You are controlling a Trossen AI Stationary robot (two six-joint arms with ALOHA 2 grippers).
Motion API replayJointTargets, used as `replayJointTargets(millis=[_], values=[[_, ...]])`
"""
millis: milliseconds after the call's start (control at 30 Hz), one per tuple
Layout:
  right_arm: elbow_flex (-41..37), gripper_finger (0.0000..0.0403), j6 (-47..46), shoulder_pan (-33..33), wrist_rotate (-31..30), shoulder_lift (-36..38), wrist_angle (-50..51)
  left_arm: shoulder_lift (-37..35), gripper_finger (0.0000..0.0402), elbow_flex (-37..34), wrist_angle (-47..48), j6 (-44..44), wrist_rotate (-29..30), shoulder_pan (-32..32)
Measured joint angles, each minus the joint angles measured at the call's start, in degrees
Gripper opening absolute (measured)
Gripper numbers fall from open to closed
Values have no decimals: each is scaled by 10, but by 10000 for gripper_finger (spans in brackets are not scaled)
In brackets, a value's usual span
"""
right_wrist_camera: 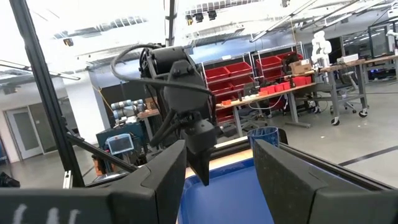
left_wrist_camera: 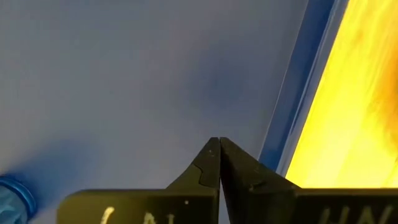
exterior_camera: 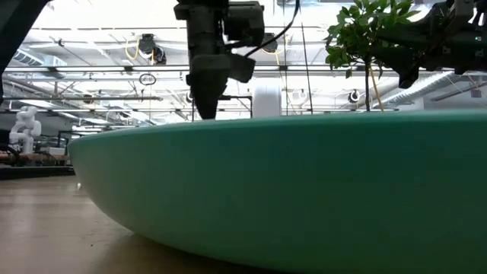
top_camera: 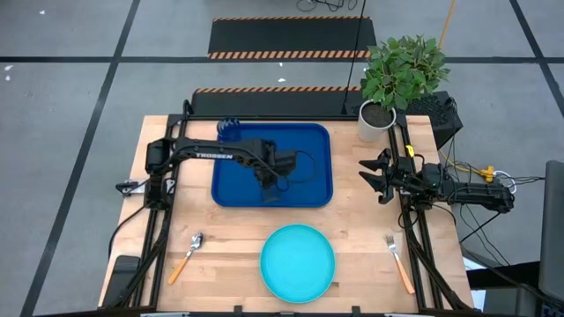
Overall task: Pick and place plate/cup/fork/spoon on tray
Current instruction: Adjust the serving tray on the table
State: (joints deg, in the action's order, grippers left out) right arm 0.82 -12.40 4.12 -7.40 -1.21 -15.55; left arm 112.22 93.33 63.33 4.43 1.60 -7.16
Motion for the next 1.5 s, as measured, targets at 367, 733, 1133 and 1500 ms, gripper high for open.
replayJointTargets(millis=[367,733,1133,1500], values=[[0,183,0,0,0,0,5,0,2,-56,-3,3,-22,-1],[0,183,-3,0,0,0,5,0,1,-95,-42,-7,-22,-11],[0,183,-4,0,0,0,5,0,1,-112,-79,-15,-18,-42],[0,183,-4,0,0,0,4,26,1,-112,-80,-26,-18,-45]])
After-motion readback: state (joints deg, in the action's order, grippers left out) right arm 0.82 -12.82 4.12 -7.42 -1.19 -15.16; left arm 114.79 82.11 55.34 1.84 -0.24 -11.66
